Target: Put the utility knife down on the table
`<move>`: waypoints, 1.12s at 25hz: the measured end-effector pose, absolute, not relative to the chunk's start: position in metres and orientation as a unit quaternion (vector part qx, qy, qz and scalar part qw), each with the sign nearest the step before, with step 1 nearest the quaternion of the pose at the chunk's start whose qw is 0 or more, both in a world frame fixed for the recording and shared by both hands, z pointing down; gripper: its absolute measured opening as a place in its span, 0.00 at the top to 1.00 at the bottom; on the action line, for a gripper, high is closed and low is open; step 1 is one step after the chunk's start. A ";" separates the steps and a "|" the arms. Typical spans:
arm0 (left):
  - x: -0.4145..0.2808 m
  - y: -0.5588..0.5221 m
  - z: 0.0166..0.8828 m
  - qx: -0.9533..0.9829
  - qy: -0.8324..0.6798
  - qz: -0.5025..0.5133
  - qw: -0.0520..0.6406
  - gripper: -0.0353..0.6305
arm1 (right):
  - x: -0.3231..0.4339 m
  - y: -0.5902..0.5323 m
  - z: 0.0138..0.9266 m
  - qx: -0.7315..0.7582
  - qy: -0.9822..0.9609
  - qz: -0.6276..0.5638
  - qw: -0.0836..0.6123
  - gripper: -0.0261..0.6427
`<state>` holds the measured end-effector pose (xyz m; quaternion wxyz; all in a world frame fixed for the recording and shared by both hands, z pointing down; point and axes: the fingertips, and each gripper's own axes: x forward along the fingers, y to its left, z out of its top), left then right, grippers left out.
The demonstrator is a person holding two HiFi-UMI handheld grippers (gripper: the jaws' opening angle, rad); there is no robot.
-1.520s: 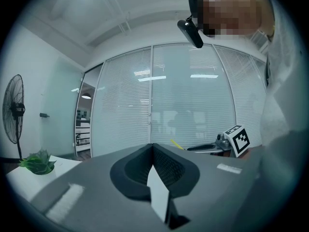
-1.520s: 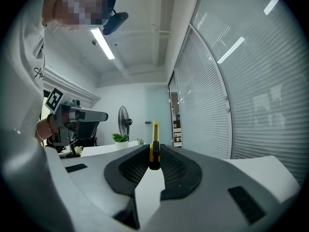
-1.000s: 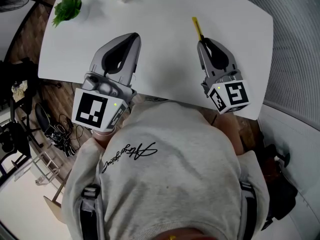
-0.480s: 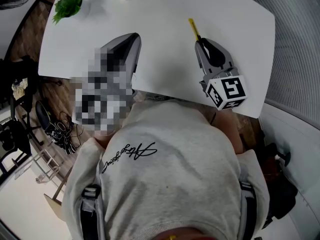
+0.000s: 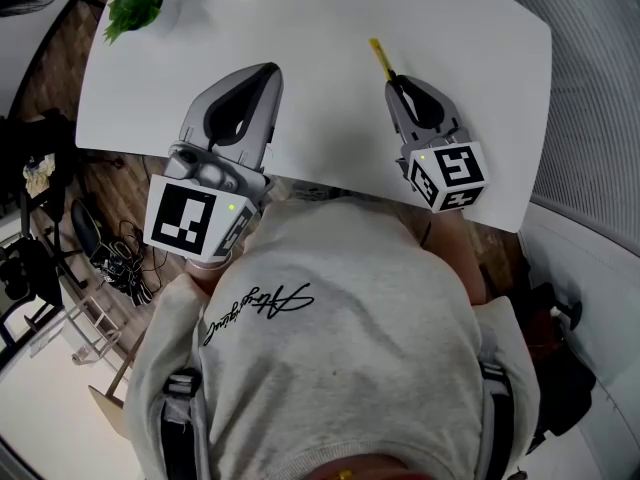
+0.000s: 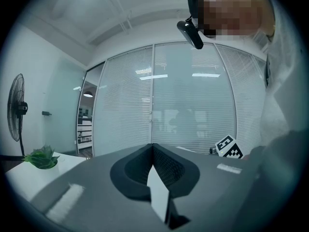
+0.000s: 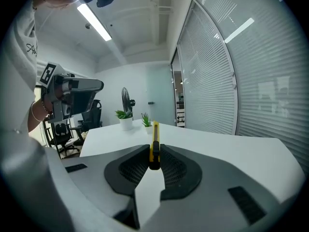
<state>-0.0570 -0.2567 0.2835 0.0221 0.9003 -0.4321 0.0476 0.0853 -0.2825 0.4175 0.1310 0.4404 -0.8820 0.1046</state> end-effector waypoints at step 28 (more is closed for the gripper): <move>-0.052 -0.260 0.285 0.903 -0.426 0.051 0.023 0.97 | 0.082 -0.284 0.490 0.415 -0.864 0.147 0.243 0.86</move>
